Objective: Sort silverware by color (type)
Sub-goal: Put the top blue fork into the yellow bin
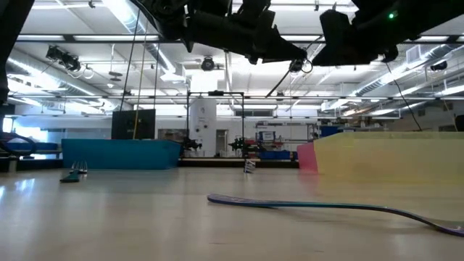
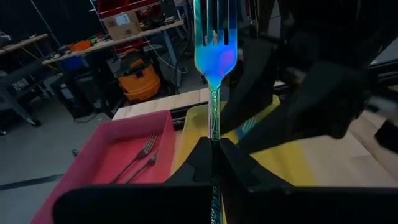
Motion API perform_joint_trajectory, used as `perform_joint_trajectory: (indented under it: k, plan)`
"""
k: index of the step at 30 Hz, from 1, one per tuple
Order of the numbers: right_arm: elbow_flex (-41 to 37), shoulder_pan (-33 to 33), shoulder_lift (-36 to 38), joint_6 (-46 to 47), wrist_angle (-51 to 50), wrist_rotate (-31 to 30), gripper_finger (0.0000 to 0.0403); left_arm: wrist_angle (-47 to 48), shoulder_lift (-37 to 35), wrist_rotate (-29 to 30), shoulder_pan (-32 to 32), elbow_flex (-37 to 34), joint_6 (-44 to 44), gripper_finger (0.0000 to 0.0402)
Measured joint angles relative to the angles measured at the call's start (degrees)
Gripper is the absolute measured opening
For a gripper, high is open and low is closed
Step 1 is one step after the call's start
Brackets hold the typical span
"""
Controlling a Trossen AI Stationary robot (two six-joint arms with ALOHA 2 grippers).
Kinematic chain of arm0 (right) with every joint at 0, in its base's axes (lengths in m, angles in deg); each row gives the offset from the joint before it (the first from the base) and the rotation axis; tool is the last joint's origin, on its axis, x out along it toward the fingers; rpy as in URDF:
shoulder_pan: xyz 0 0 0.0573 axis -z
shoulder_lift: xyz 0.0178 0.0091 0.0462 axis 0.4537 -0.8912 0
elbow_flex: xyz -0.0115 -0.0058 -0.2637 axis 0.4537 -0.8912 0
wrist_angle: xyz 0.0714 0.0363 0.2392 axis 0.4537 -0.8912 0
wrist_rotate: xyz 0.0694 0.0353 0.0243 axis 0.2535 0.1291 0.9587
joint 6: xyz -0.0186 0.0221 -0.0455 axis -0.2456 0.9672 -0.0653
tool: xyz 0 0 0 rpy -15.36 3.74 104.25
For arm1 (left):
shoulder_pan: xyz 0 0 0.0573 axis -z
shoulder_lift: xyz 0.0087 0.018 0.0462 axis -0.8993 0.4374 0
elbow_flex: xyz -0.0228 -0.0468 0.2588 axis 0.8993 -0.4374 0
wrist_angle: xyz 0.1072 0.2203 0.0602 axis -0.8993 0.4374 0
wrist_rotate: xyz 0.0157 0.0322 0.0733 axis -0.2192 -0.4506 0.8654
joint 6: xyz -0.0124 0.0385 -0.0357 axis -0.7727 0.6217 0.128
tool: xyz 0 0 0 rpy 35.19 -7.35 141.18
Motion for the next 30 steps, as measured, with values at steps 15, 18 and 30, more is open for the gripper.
perform_joint_trajectory:
  k: [15,18,30]
  plan:
    - [0.00,1.86,2.43,-17.04,18.50,1.94,0.0107,-0.09,-0.07,0.09,0.04,0.04,-0.01,0.0009]
    - [0.00,3.21,2.43,-16.79,18.67,2.33,0.0107,0.06,-0.07,0.11,0.02,0.04,0.01,0.0009]
    - [0.02,5.80,2.43,-17.67,19.05,6.71,0.0036,0.23,-0.07,0.17,-0.15,0.04,0.49,0.0009]
